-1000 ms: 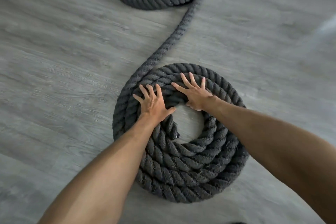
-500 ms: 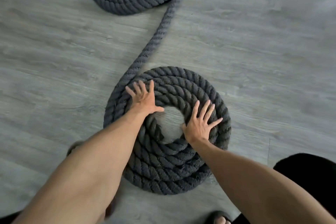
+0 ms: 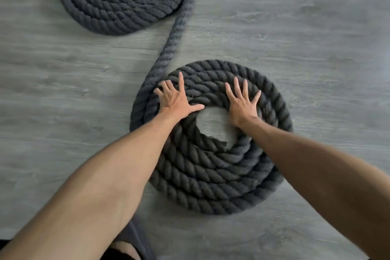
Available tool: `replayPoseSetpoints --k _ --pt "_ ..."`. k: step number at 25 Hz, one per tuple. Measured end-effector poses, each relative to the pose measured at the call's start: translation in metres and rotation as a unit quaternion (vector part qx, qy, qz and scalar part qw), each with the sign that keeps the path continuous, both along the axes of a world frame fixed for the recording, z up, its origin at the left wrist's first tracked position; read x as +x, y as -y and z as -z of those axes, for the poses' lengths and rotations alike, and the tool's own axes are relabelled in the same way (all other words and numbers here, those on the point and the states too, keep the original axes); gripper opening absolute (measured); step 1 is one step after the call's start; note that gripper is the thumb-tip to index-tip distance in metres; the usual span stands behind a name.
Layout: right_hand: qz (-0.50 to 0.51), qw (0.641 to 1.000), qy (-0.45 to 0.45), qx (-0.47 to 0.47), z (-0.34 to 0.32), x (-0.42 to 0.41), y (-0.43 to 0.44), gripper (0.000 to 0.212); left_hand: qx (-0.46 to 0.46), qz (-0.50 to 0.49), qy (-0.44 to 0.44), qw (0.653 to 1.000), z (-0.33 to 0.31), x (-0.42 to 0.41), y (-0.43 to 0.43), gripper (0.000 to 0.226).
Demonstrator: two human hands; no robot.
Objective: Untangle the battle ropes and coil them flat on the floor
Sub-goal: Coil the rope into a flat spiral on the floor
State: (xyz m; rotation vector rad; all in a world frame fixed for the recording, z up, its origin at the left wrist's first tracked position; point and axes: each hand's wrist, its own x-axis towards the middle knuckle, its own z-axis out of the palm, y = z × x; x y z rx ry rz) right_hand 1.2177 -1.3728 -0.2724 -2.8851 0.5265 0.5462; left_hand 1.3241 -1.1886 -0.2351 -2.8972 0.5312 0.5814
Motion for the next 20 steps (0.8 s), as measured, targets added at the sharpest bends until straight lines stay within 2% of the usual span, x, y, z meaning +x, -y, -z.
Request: replayPoseSetpoints --k 4,8,10,14,17,20 --pt "-0.023 0.999 -0.022 -0.016 -0.005 0.080 0.018 0.092 0.034 -0.060 -0.014 0.998 -0.003 0.043 0.019 0.138" --pt "-0.091 0.992 -0.078 -0.029 -0.026 0.141 0.039 0.098 0.048 -0.045 -0.086 0.994 -0.011 0.094 0.019 0.136" --pt "-0.090 0.991 -0.091 -0.036 -0.032 0.155 0.042 0.101 0.062 -0.033 -0.111 0.991 -0.014 0.112 0.024 0.137" --pt "-0.094 0.992 -0.081 -0.026 -0.026 0.160 0.050 0.107 0.093 -0.020 -0.159 0.983 -0.026 0.134 0.049 0.118" --pt "-0.124 0.990 -0.054 -0.033 -0.019 0.178 0.068 0.103 0.032 0.001 -0.116 0.993 -0.025 0.163 0.080 0.119" --pt "-0.168 0.984 -0.047 -0.032 -0.016 0.212 0.090 0.098 -0.028 0.077 -0.087 0.993 -0.014 0.189 0.101 0.141"
